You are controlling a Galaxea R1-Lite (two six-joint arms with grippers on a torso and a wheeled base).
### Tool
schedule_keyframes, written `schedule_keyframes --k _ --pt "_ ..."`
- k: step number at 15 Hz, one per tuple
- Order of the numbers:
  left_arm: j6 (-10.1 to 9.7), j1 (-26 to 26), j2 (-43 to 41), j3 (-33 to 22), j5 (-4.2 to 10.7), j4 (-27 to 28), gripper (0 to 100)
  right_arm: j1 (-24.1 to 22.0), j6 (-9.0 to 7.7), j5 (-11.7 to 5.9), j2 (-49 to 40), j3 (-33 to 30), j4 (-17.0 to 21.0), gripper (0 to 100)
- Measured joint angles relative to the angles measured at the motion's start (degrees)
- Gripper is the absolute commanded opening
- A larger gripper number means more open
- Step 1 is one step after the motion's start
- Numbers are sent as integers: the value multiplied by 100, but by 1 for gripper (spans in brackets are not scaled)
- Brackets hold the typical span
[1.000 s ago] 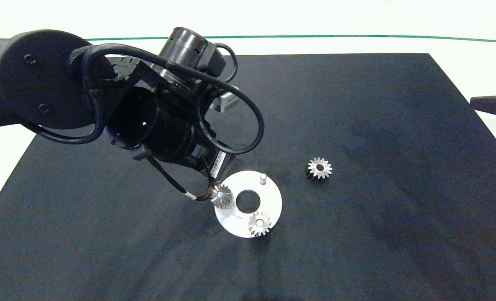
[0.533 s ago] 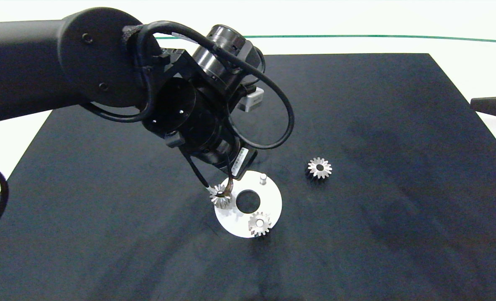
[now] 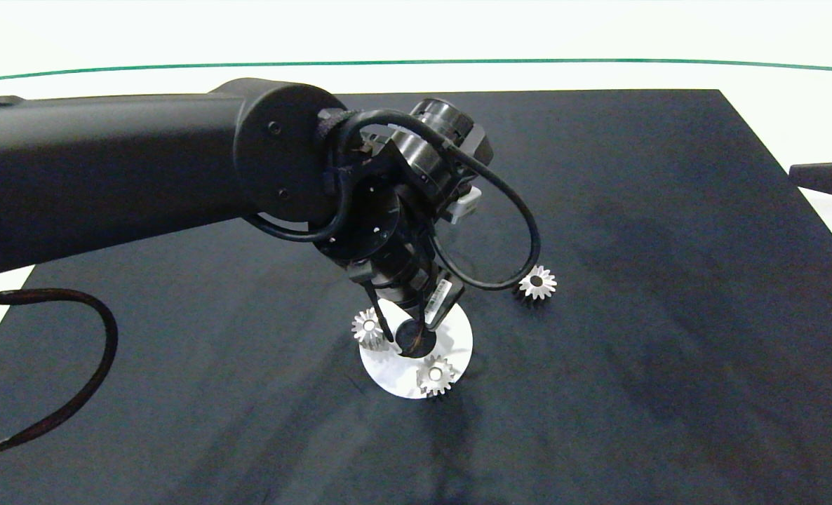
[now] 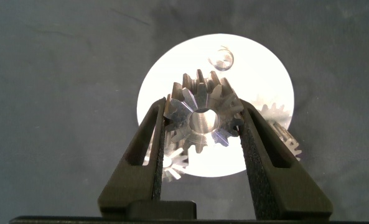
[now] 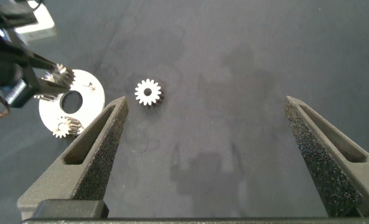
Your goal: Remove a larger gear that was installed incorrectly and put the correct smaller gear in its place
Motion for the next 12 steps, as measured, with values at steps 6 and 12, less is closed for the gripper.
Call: schedule_keyframes --k 6,12 --pt "-49 2 202 0 16 -23 7 -2 -52 2 -11 9 0 100" --pt "-266 -99 61 0 514 20 7 -2 -52 2 -17 13 0 100"
